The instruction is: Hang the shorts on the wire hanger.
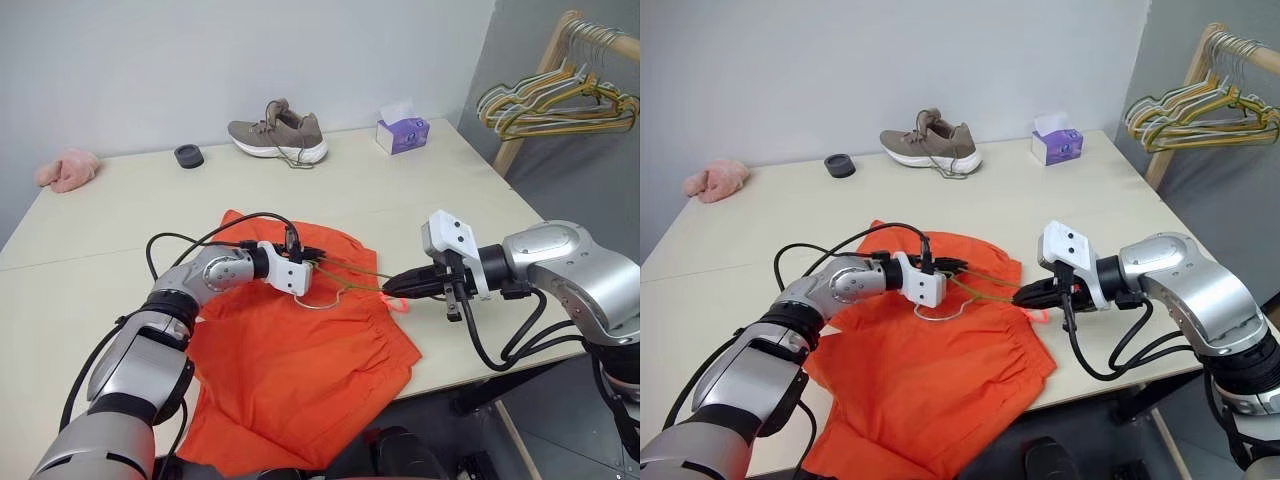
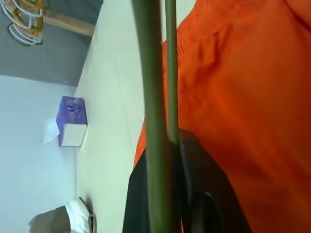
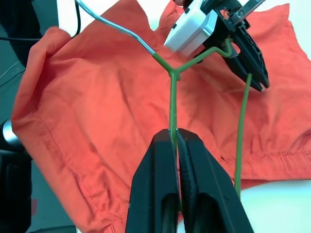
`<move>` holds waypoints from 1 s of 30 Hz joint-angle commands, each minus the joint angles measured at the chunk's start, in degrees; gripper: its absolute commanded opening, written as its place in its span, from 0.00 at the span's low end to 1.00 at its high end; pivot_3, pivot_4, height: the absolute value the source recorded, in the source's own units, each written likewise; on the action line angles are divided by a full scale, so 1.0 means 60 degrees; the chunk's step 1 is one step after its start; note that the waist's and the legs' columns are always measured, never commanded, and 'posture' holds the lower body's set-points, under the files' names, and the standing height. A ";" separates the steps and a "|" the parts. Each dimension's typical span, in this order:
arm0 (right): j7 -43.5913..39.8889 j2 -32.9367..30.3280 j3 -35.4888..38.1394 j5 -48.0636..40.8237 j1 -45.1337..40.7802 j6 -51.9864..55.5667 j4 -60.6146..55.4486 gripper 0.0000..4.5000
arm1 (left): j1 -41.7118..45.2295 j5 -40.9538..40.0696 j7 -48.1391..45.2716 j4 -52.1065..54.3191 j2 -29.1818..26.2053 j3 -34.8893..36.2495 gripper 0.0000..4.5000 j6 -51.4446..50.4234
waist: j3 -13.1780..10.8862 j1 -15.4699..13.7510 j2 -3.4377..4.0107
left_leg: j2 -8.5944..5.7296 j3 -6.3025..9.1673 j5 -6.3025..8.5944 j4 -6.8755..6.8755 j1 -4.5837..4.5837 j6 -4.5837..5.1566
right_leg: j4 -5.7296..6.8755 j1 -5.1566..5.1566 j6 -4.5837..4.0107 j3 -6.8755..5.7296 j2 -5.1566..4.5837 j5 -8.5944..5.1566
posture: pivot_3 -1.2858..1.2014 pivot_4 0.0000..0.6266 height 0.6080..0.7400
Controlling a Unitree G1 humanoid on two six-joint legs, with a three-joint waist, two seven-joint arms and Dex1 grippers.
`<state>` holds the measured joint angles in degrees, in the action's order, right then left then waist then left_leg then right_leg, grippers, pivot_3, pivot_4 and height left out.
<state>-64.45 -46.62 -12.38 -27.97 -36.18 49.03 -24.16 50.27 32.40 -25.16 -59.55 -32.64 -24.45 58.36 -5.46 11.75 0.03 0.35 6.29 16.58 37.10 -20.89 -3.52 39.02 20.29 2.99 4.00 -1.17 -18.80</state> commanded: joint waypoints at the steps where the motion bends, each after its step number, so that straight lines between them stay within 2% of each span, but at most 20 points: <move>1: 0.0071 -0.0387 0.0489 0.0363 -0.0231 -0.0653 0.0218 0.31 | 0.0064 -0.0207 -0.0152 0.0244 -0.0282 0.0065 0.00 0.0185 | -0.0002 -0.0007 -0.0004 | 0.0000 0.0001 0.0000 0.0001 0.0000 0.0000 | 0.0000 0.0000 0.0000 -0.0001 0.0000 0.0000 | 0.43 0.11 1.00; 5: 0.0044 -0.1139 0.0874 0.0761 -0.0123 -0.1180 0.0680 0.63 | -0.0156 -0.0626 -0.0647 0.0404 -0.0447 0.0192 0.00 0.0121 | -0.0002 -0.0021 -0.0003 | 0.0000 0.0000 0.0000 0.0000 0.0000 0.0000 | -0.0001 0.0000 0.0000 0.0001 -0.0001 0.0000 | 0.43 0.11 1.00; 9: 0.0320 -0.2098 0.0740 0.1688 0.0620 -0.1678 0.0305 0.92 | -0.0629 -0.1879 -0.1986 0.0967 -0.0576 0.0510 0.00 -0.0620 | -0.0002 -0.0019 -0.0003 | 0.0018 -0.0002 0.0001 -0.0007 0.0000 0.0000 | -0.0005 0.0002 -0.0001 0.0000 -0.0004 0.0000 | 0.42 0.12 1.00; 13: 0.0608 -0.2380 0.0560 0.2197 0.1114 -0.1699 -0.0415 0.92 | -0.1277 -0.3140 -0.3571 0.2135 -0.0742 0.0860 0.00 -0.2293 | -0.0005 0.0073 0.0001 | 0.0022 -0.0011 0.0000 -0.0006 -0.0001 0.0000 | 0.0003 0.0006 -0.0001 0.0007 -0.0002 -0.0001 | 0.42 0.12 1.00; 19: 0.0554 -0.2442 0.1095 0.1654 0.1165 -0.1108 -0.1142 0.92 | -0.2310 -0.4205 -0.4834 0.4582 -0.0970 0.1443 0.00 -0.5493 | -0.0004 0.0177 0.0001 | 0.0022 -0.0007 0.0000 0.0005 0.0010 0.0001 | 0.0011 -0.0007 0.0002 0.0005 0.0005 -0.0001 | 0.42 0.11 1.00; 24: 0.0574 -0.2400 0.0775 0.1918 0.1040 -0.1237 -0.1269 0.92 | -0.2925 -0.4333 -0.5065 0.6233 -0.1111 0.1671 0.00 -0.7429 | -0.0005 0.0164 0.0000 | 0.0026 -0.0002 0.0000 0.0007 0.0009 0.0001 | 0.0010 -0.0008 0.0002 0.0001 0.0007 -0.0001 | 0.42 0.11 1.00; 27: 0.0574 -0.2416 0.0880 0.1864 0.0845 -0.1184 -0.1159 0.92 | -0.3090 -0.4237 -0.5034 0.6709 -0.1193 0.1719 0.00 -0.7981 | -0.0005 0.0156 0.0000 | 0.0024 -0.0003 0.0000 0.0013 0.0008 0.0001 | 0.0009 -0.0011 0.0001 0.0003 0.0007 -0.0001 | 0.42 0.11 1.00; 30: 0.0724 -0.2135 0.0490 0.2087 0.0580 -0.1255 -0.0983 0.92 | -0.3293 -0.4442 -0.5121 0.7232 -0.1187 0.1793 0.00 -0.8453 | -0.0005 0.0168 0.0000 | 0.0025 -0.0003 0.0000 0.0013 0.0010 0.0001 | 0.0009 -0.0010 0.0001 0.0005 0.0007 -0.0001 | 0.42 0.11 1.00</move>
<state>-60.81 -60.07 -8.86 -16.42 -31.26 42.18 -29.97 30.33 7.06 -55.77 -19.30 -39.17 -15.85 8.94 -5.49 12.76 0.03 0.50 6.27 16.57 37.17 -20.83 -3.52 39.08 20.23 3.00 4.02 -1.12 -18.81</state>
